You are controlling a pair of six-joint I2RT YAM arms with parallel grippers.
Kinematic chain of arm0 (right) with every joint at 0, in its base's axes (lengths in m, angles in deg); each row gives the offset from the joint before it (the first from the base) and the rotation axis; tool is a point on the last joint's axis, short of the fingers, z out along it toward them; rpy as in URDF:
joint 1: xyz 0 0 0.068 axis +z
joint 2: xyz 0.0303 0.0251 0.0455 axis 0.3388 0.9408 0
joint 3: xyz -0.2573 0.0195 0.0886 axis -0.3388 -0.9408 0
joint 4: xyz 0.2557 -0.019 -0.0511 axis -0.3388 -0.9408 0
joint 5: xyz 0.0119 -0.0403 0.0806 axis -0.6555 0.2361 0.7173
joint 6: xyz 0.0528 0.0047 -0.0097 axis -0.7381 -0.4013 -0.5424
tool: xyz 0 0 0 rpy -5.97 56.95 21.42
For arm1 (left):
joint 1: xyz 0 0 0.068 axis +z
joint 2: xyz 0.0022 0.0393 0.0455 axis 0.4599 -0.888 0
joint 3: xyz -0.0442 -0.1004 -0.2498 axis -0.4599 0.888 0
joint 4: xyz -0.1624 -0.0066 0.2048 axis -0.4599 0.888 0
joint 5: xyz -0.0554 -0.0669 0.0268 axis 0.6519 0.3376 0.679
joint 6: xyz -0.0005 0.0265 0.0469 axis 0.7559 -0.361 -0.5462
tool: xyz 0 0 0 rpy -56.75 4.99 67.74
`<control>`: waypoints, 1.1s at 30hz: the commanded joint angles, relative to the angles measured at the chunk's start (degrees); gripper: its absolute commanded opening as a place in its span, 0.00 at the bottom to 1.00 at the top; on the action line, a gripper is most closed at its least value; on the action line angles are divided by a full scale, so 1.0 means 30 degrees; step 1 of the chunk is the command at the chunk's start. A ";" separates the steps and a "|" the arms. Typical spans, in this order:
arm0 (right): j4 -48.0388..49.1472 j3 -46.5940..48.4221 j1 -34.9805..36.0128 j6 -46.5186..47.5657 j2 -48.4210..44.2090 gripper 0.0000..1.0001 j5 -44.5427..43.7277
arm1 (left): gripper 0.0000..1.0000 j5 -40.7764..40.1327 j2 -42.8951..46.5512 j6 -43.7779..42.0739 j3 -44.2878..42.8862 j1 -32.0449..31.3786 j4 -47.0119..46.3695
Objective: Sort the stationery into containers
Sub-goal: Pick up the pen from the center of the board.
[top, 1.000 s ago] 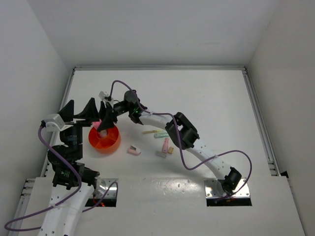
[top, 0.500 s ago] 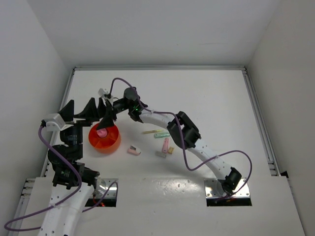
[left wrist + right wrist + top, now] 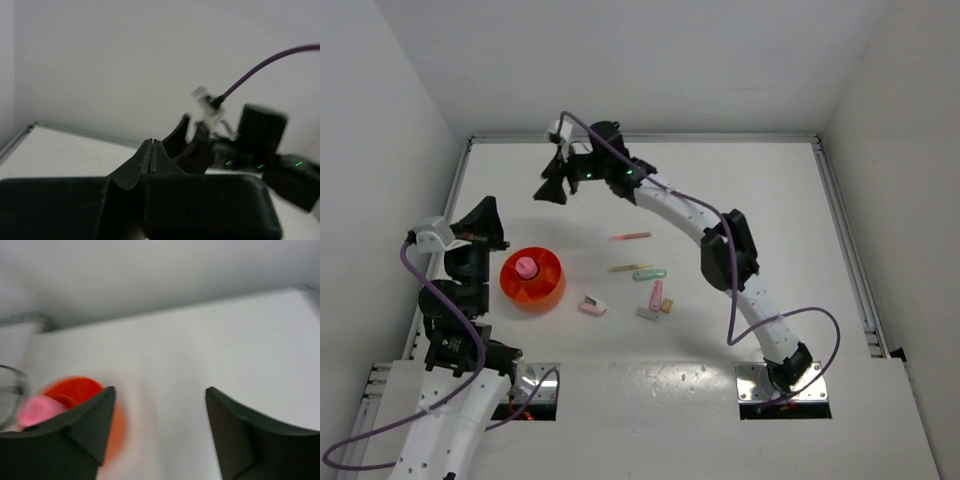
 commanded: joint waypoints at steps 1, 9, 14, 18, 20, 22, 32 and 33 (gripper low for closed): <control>-0.8067 -0.1709 -0.1614 0.7993 -0.3174 0.80 -0.7878 | 0.00 0.0582 -0.1832 0.0486 -0.2413 0.0206 0.2218; -1.8001 -0.2248 -0.2965 1.8719 -0.2159 0.14 -1.0651 | 0.94 0.7577 -0.8043 -0.0715 -0.5436 0.0206 0.5217; -1.9254 -0.4049 -0.2791 2.1728 -0.1714 0.55 -1.0031 | 0.96 0.8234 -0.9251 -0.0891 -0.6027 0.0206 0.6098; -1.8072 -0.4618 -0.2380 2.2052 -0.1397 0.57 -1.0414 | 0.96 0.7356 -0.8140 -0.0891 -0.5588 0.0206 0.5864; -1.8654 -0.3539 -0.2204 2.2052 -0.0605 0.57 -1.0182 | 0.96 0.7063 -0.7876 -0.0891 -0.5412 0.0206 0.5659; -1.8921 -0.3532 -0.2204 2.2052 -0.0427 0.57 -1.0179 | 0.96 0.6887 -0.7874 -0.0891 -0.5412 0.0206 0.5659; -1.8277 -0.2949 -0.1852 2.1876 0.0420 0.57 -0.9010 | 0.96 0.7238 -0.7874 -0.0891 -0.5412 0.0206 0.5659; -1.8509 -0.2656 -0.1678 2.1876 0.0597 0.57 -0.8544 | 0.96 0.7238 -0.7874 -0.0891 -0.5412 0.0206 0.5659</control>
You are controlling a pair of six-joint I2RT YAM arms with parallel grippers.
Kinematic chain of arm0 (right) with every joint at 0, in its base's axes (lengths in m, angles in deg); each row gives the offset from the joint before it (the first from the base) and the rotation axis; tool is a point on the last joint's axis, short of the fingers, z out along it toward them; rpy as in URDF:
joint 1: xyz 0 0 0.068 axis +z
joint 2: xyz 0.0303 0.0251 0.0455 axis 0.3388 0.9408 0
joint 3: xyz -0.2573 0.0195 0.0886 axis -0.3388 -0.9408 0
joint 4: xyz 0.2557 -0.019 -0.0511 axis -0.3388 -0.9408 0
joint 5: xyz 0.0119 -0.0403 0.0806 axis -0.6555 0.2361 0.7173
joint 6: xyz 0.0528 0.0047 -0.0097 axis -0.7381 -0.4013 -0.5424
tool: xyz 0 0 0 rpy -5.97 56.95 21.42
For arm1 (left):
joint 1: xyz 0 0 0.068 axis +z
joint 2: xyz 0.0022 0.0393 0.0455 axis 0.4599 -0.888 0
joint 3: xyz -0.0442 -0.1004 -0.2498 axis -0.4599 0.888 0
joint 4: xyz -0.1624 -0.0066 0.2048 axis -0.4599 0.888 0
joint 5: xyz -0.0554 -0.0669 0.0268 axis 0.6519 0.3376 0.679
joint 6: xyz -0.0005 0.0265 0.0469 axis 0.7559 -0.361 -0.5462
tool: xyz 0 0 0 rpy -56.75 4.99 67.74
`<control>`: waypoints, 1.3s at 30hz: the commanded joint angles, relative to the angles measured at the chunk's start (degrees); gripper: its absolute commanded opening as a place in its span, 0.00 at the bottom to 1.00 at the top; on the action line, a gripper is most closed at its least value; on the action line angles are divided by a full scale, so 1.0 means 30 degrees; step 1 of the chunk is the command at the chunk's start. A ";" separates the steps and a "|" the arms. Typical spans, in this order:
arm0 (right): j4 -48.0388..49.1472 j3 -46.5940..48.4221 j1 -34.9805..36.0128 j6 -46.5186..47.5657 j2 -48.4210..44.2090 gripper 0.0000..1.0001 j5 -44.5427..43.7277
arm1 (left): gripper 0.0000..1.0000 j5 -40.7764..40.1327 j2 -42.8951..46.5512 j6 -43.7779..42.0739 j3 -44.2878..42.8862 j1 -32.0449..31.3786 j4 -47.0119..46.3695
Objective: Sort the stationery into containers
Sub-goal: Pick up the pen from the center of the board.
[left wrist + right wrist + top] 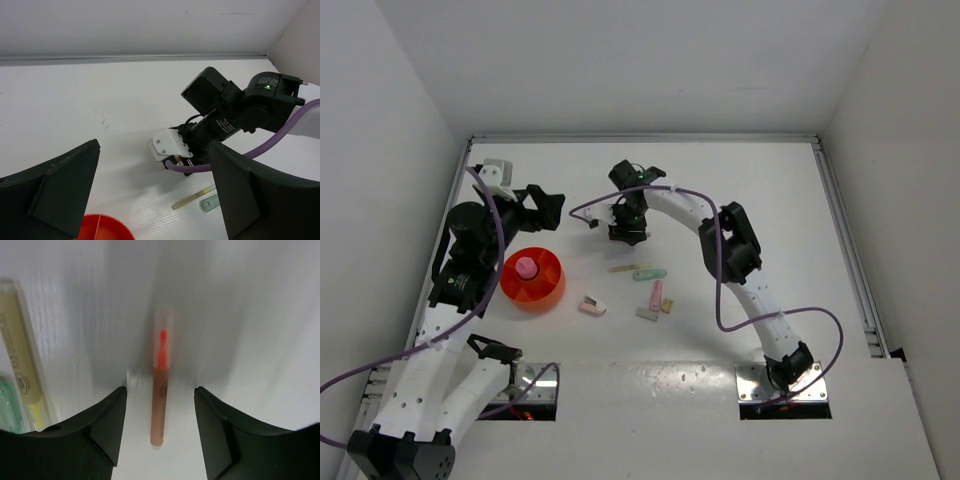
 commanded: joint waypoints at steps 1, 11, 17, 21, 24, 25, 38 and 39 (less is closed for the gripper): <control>0.0155 0.1215 0.0356 0.0354 0.1100 0.56 0.1442 | 0.96 0.0230 0.0184 -0.0191 -0.0035 0.0140 -0.0621; 0.0828 0.1452 0.0708 0.0003 0.1628 0.52 0.2994 | 0.96 0.0054 0.0184 -0.0191 -0.0035 0.0140 -0.0621; 0.0653 0.1686 0.0708 -0.0173 0.2216 0.45 0.2940 | 0.96 0.0054 0.0184 -0.0191 -0.0035 0.0140 -0.0621; 0.0392 0.1483 0.0708 -0.0349 0.2392 0.34 0.2324 | 0.96 0.0054 0.0184 -0.0191 -0.0035 0.0140 -0.0621; -0.0137 0.1481 0.0708 -0.0349 0.2392 0.29 0.2117 | 0.96 0.0054 0.0184 -0.0191 -0.0035 0.0140 -0.0621; -0.0341 0.1481 0.0708 -0.0175 0.2392 0.27 0.1943 | 0.96 0.0054 0.0184 -0.0191 -0.0035 0.0140 -0.0621; 0.2200 0.1276 0.0708 -0.4267 0.0257 0.00 0.3282 | 0.94 -0.0149 0.0360 -0.0191 -0.0035 0.0140 -0.0621; 0.3510 0.1276 0.0708 -0.5144 -0.0559 0.00 0.3637 | 0.94 -0.0151 0.0360 -0.0191 -0.0035 0.0140 -0.0621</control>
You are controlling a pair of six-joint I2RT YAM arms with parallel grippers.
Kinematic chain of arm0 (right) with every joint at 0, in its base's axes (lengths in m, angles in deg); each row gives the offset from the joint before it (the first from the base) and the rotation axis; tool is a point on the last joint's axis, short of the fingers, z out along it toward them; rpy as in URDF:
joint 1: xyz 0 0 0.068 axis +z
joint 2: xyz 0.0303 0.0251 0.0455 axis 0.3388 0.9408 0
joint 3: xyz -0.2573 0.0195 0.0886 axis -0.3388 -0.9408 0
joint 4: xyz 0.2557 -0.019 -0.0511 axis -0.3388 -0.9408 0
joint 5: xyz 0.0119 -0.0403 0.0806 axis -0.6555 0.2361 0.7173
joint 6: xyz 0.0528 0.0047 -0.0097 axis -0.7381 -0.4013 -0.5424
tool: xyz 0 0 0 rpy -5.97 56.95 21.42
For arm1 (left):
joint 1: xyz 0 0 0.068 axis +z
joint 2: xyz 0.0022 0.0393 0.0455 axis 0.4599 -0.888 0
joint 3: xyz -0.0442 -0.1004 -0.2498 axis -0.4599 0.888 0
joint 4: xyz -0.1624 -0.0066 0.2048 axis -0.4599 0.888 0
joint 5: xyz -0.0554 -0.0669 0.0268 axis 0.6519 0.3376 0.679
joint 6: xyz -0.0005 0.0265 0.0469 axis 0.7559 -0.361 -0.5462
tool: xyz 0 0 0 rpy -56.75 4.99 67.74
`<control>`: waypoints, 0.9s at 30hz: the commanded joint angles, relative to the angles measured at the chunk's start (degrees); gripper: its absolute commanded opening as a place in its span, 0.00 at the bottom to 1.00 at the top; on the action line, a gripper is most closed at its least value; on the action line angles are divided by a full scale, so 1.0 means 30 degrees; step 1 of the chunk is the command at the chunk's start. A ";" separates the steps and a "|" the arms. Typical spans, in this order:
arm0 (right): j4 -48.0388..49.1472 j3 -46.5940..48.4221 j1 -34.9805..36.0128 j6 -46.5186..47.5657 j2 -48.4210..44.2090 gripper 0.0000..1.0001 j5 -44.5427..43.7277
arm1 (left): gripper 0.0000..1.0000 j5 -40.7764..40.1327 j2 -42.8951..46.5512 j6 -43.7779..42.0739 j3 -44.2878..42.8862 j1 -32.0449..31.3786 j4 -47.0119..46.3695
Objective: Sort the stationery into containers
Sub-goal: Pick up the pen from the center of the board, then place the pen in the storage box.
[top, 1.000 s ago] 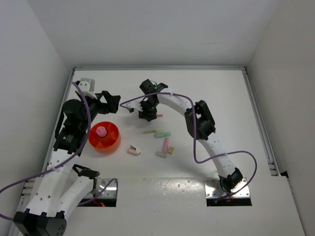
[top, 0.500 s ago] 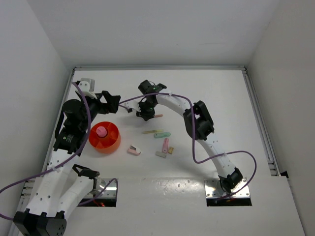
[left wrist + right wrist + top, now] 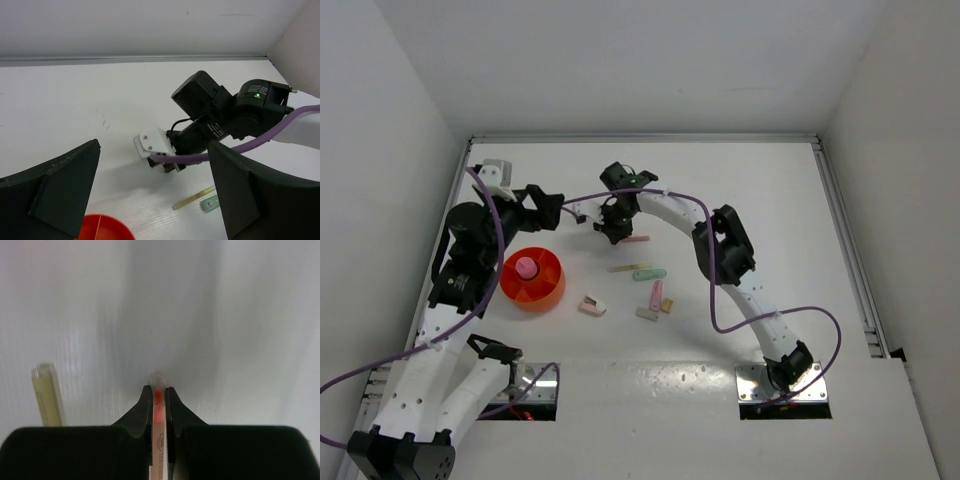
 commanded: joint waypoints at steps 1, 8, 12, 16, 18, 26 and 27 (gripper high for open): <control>0.3206 -0.0232 0.0059 -0.4779 -0.2103 0.00 0.1293 | 0.94 -0.0369 0.0570 -0.0191 -0.0035 0.0140 -0.0607; 1.0444 -0.0672 0.0059 -1.3231 -0.4360 0.00 0.4080 | 0.94 -0.1366 0.1627 -0.0191 0.0580 0.0140 -0.1396; 1.2733 -0.0146 0.0265 -1.6658 -0.4363 0.00 0.5336 | 0.94 -0.1543 0.1977 -0.0191 0.0756 0.0140 -0.1572; 2.0088 -0.1255 0.0059 -2.3446 -0.3808 0.00 0.9343 | 0.94 -0.1543 0.2503 -0.0191 0.0932 0.0140 -0.2009; 2.3645 -0.2250 0.0059 -2.8397 -0.3398 0.00 0.9995 | 0.94 -0.1746 0.3002 -0.0017 0.1514 0.0140 -0.2450; 3.0076 -0.2984 0.0821 -3.2427 -0.2019 0.00 1.1900 | 0.94 -0.2129 0.4674 -0.0015 0.2279 0.0140 -0.3507; 3.0370 -0.2986 0.1024 -3.2601 -0.2019 0.00 1.2105 | 0.94 -0.2129 0.4674 -0.0015 0.2279 0.0140 -0.3507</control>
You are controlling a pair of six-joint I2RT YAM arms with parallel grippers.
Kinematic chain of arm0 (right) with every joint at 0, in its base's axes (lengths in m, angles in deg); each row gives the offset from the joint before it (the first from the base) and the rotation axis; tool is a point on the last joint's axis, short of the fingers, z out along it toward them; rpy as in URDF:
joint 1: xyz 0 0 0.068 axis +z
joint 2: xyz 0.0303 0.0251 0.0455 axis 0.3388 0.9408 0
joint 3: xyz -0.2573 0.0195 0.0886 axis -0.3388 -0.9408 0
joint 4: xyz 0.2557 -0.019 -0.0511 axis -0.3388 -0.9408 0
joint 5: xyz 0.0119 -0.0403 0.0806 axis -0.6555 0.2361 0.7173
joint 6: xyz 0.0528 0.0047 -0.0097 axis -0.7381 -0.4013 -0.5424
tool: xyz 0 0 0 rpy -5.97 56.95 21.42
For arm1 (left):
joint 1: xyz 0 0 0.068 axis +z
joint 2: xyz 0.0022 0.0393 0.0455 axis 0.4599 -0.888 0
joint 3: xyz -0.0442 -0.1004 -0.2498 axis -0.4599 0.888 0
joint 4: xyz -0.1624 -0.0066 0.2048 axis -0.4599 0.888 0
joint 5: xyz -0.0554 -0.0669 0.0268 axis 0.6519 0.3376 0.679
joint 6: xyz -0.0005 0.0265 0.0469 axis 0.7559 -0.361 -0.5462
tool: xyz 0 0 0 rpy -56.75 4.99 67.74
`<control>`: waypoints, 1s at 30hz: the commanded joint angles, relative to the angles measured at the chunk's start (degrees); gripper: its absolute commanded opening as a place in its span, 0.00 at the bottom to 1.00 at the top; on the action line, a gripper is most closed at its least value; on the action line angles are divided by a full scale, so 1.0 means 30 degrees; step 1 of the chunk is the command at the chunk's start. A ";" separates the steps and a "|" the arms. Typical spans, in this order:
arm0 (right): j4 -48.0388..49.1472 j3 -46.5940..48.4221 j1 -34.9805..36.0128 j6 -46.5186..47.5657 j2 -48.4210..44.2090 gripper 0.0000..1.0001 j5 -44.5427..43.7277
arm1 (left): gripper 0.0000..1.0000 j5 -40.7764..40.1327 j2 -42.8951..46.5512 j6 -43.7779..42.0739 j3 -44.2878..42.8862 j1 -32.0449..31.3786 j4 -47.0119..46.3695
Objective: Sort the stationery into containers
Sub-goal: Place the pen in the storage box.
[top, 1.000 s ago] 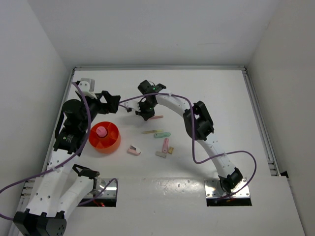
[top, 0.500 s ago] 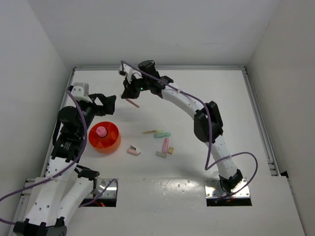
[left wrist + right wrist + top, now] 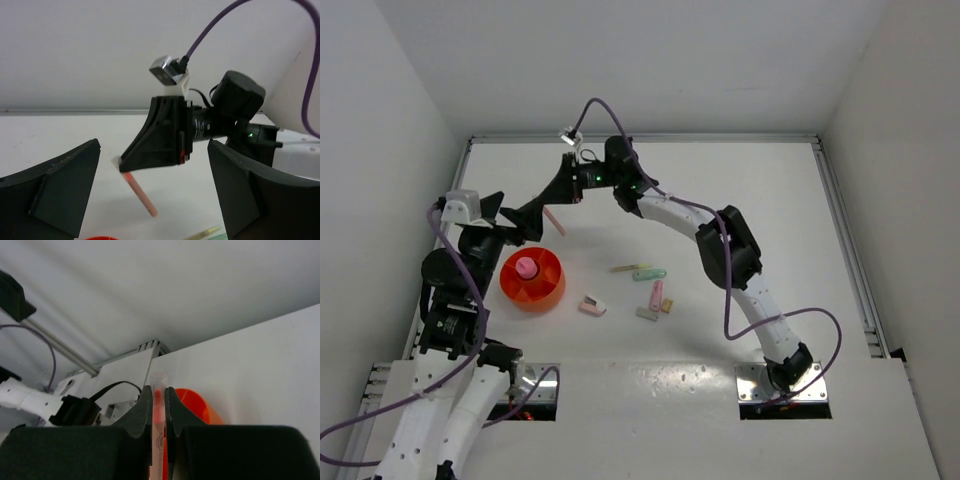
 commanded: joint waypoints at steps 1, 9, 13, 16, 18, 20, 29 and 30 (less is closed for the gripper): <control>0.4100 -0.0341 0.0611 -0.2135 0.0065 0.00 0.1833 | 0.94 -0.0010 0.0033 -0.0030 -0.0089 0.0140 -0.1161; 0.5948 0.0329 0.1166 -0.1258 0.1526 0.00 0.3564 | 0.94 0.0168 -0.0143 -0.0030 -0.0089 0.0140 -0.1161; 0.6504 0.0741 0.1168 -0.1256 0.2318 0.00 0.3769 | 0.94 0.0168 -0.0143 -0.0030 -0.0089 0.0140 -0.1161; 0.7206 0.1355 0.1168 -0.1256 0.2963 0.00 0.3769 | 0.94 0.0371 -0.0318 -0.0030 -0.0089 0.0140 -0.1161; 0.7383 0.2087 0.1168 -0.1432 0.3518 0.00 0.3769 | 0.94 0.0373 -0.0318 -0.0030 -0.0089 0.0140 -0.1161; 0.7557 0.2642 0.1343 -0.1637 0.3698 0.00 0.3535 | 0.94 0.0373 -0.0318 -0.0030 -0.0089 0.0140 -0.1161; 0.8436 0.2880 0.1695 -0.2982 0.4342 0.00 0.2949 | 0.94 0.0373 -0.0494 -0.0030 -0.0089 0.0140 -0.1161; 0.8438 0.2880 0.1869 -0.2984 0.4342 0.00 0.2949 | 0.94 0.0373 -0.0494 -0.0030 -0.0089 0.0140 -0.1161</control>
